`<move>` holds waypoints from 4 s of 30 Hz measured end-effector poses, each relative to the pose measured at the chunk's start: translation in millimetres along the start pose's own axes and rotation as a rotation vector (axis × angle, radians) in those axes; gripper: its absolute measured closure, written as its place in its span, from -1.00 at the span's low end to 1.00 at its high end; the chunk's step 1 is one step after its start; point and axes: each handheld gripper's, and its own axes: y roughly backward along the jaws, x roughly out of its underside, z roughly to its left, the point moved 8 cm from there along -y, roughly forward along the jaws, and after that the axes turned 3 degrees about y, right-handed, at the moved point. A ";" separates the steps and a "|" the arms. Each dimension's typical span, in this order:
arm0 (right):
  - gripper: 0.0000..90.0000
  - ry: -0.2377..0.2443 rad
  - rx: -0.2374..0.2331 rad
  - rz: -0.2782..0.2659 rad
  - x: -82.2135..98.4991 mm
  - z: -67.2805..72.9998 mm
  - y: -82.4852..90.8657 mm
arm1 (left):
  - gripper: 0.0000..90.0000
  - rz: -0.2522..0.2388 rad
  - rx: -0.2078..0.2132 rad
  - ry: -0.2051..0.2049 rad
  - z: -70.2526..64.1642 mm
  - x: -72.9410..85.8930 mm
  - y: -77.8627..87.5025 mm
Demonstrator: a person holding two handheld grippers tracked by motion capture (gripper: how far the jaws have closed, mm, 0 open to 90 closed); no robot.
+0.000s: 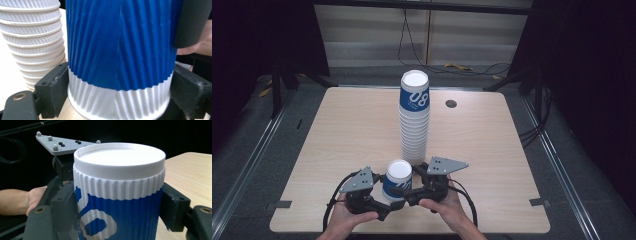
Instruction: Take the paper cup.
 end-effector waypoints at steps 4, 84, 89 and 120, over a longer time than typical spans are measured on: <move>-0.42 -0.013 0.008 -0.006 1.1 0.5 -1.7 | -0.75 -0.006 -0.004 -0.003 0.8 0.1 0.2; -0.70 -0.020 0.040 0.252 10.3 -23.3 23.8 | -0.60 0.193 -0.033 -0.017 23.8 5.5 23.5; -0.70 -0.009 0.028 0.282 12.8 -23.8 23.5 | -0.59 0.248 -0.041 -0.032 24.0 9.2 25.1; -0.67 0.144 -0.042 0.552 36.3 -19.0 15.5 | -0.57 0.490 -0.054 -0.134 16.5 33.5 18.3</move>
